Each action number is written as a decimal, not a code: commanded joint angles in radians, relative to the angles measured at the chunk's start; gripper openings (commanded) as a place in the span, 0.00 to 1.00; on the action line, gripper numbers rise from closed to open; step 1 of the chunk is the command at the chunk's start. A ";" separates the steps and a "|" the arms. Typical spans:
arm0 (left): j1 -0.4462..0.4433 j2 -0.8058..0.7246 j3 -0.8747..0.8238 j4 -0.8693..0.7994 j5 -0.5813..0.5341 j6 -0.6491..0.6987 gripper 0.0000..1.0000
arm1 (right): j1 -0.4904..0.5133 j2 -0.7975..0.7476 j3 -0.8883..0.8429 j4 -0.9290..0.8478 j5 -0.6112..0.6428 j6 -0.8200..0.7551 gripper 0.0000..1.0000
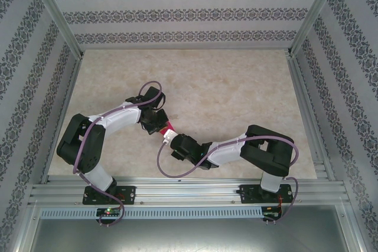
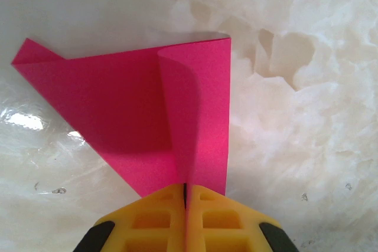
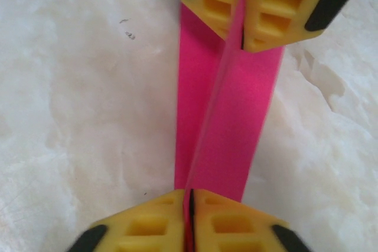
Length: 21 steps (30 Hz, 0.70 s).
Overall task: Fold a paper plane with a square sheet of paper (pick it up from the middle)
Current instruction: Fold the wing for the fifth time at the center of the table.
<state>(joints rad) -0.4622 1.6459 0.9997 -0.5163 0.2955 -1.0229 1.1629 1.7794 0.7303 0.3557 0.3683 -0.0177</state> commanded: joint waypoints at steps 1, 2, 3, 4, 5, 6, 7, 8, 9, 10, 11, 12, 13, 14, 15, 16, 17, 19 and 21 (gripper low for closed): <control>0.015 0.006 0.007 -0.022 0.012 0.026 0.00 | 0.007 0.003 -0.001 0.008 0.033 0.022 0.07; 0.016 0.005 0.007 -0.024 0.008 0.026 0.00 | 0.005 0.003 0.000 0.007 0.036 0.032 0.08; 0.016 0.004 0.006 -0.024 0.006 0.026 0.00 | 0.003 0.003 0.003 -0.004 0.028 0.037 0.07; 0.017 0.002 0.005 -0.024 0.003 0.026 0.00 | 0.002 0.003 0.006 -0.012 0.013 0.044 0.06; 0.017 0.002 0.006 -0.024 0.003 0.027 0.00 | -0.001 0.003 0.007 -0.015 -0.004 0.056 0.06; 0.017 0.002 0.005 -0.025 0.002 0.028 0.00 | -0.002 0.003 0.009 -0.021 -0.018 0.069 0.05; 0.017 0.002 0.005 -0.026 0.001 0.031 0.03 | -0.005 0.002 0.012 -0.030 -0.027 0.088 0.04; 0.017 0.000 0.004 -0.029 -0.001 0.030 0.04 | -0.011 0.000 0.014 -0.037 -0.038 0.108 0.04; 0.016 -0.003 0.002 -0.032 -0.005 0.032 0.04 | -0.017 -0.001 0.016 -0.047 -0.053 0.128 0.04; 0.017 -0.010 -0.002 -0.033 -0.011 0.032 0.06 | -0.027 -0.002 0.019 -0.058 -0.071 0.155 0.01; 0.018 -0.018 -0.008 -0.030 -0.017 0.032 0.13 | -0.038 -0.004 0.018 -0.060 -0.095 0.184 0.01; 0.018 -0.024 -0.011 -0.033 -0.022 0.033 0.19 | -0.049 -0.005 0.018 -0.062 -0.127 0.207 0.00; 0.019 -0.035 -0.010 -0.044 -0.035 0.036 0.21 | -0.064 -0.009 0.018 -0.067 -0.163 0.237 0.00; 0.019 -0.050 -0.014 -0.047 -0.043 0.039 0.25 | -0.076 -0.012 0.017 -0.067 -0.194 0.269 0.00; 0.019 -0.065 -0.019 -0.047 -0.052 0.041 0.33 | -0.091 -0.014 0.013 -0.060 -0.233 0.293 0.00; 0.019 -0.084 -0.026 -0.046 -0.062 0.045 0.36 | -0.111 -0.014 0.008 -0.051 -0.280 0.328 0.00; 0.019 -0.101 -0.032 -0.045 -0.071 0.049 0.40 | -0.130 -0.014 0.001 -0.038 -0.318 0.364 0.00; 0.019 -0.140 -0.037 -0.055 -0.101 0.057 0.46 | -0.164 -0.008 -0.010 -0.003 -0.409 0.422 0.00; 0.018 -0.178 -0.047 -0.052 -0.119 0.066 0.51 | -0.195 0.000 -0.012 0.018 -0.488 0.476 0.00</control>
<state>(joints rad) -0.4561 1.5265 0.9672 -0.5320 0.2329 -0.9840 1.0008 1.7786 0.7364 0.3485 0.0486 0.3214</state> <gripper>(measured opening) 0.494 0.055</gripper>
